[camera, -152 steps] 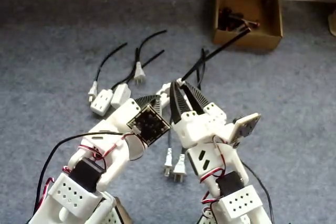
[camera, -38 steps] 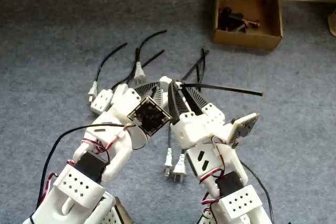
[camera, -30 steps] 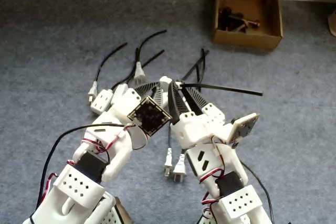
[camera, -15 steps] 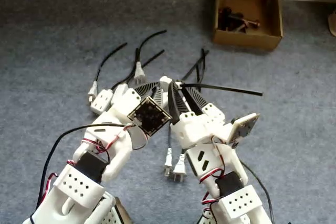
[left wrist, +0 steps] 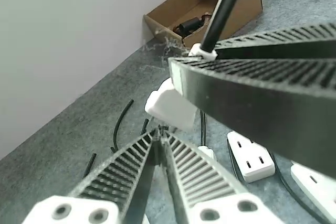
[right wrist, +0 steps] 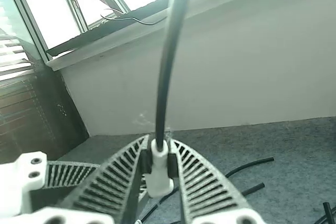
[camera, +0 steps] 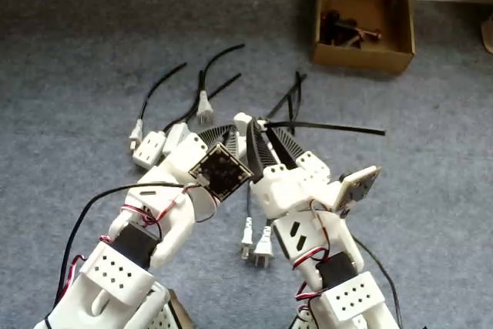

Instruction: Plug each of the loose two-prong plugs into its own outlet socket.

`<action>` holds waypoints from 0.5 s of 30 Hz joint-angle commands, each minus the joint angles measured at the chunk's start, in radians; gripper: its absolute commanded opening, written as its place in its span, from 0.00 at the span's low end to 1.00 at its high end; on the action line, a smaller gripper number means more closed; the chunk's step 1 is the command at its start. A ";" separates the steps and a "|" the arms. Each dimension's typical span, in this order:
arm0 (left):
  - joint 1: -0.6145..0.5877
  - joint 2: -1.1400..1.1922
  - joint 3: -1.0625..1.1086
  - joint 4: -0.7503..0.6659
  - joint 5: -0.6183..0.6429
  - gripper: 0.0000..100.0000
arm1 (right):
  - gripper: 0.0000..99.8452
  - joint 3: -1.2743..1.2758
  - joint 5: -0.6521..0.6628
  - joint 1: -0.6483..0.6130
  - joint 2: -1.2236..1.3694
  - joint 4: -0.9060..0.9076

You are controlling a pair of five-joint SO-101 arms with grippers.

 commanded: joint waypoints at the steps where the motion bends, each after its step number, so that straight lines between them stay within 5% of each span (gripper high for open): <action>1: 0.024 0.002 -0.010 0.018 0.005 0.01 | 0.01 0.071 -0.011 0.022 -0.015 -0.021; 15: -0.036 0.019 -0.019 -0.120 0.005 0.01 | 0.01 0.071 -0.011 0.019 -0.015 -0.021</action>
